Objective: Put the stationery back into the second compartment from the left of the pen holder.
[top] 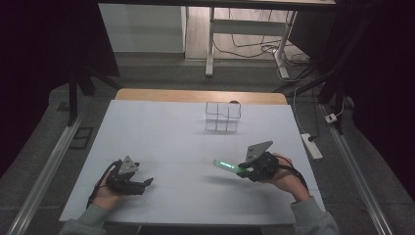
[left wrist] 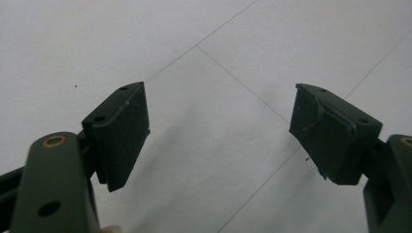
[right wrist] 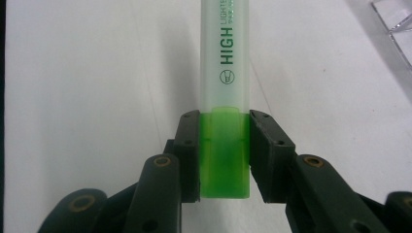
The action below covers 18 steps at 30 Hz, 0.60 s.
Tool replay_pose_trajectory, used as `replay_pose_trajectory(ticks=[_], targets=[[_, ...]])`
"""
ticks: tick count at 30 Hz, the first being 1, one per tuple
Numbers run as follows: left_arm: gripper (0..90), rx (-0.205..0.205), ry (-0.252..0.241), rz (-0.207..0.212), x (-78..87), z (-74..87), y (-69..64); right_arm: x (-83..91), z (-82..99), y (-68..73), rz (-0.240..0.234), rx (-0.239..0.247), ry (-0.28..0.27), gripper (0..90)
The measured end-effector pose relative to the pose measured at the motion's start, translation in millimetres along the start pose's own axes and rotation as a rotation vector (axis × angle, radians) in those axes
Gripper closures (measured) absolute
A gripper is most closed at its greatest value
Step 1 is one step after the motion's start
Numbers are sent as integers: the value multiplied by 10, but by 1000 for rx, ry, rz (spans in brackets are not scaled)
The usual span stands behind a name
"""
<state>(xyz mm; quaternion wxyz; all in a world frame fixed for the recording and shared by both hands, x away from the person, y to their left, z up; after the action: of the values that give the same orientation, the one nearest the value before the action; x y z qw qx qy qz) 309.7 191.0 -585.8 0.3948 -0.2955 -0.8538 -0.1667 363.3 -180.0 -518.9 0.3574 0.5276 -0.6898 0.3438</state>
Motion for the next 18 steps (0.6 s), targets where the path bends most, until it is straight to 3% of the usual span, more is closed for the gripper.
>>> replay_pose_trajectory(ticks=[8, 13, 18], targets=[[215, 7, -1, 6, -9, -8, -3, -48, -100, -44, -22, -135, -74, 665], [217, -2, -5, 21, -5, -61, -41, -71, -119, -72, -11, -174, -84, 665], [220, -13, 4, 26, -15, -82, -60, -78, -145, -70, 0, -180, -80, 665]])
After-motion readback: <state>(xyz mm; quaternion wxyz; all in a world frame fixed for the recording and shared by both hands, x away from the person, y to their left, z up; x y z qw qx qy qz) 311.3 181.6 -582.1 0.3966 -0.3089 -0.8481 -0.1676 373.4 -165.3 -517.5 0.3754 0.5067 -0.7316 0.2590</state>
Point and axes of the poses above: each handheld gripper's, and its own axes: x roughly backward along the jaws, z roughly out of its underside, y roughly to its left, the point moved 7 cm from there along -x, roughly forward along the jaws, and after that the axes turned 4 degrees about y, right-handed, at the moved point
